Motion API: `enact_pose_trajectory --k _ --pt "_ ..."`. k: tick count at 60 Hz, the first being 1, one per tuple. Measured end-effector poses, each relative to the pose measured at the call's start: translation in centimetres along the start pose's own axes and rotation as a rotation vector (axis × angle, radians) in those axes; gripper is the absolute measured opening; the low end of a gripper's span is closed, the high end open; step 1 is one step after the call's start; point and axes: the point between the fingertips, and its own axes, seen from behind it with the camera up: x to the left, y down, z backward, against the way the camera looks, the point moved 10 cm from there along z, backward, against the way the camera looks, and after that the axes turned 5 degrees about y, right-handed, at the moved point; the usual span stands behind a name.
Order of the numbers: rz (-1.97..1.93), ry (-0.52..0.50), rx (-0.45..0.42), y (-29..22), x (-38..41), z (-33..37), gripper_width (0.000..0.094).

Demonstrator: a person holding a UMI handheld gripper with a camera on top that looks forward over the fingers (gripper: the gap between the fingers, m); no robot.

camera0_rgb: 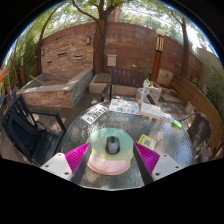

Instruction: Arrange mouse

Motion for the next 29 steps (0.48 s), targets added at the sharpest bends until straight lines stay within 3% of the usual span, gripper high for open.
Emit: enact_pose_trajectory --k 14,29 --pt "0.016 0.003 -0.016 0.6 0.4 6.5 0.0851" --pt "0.005 0.0 0.007 2.4 0.8 8.6 0.0854"
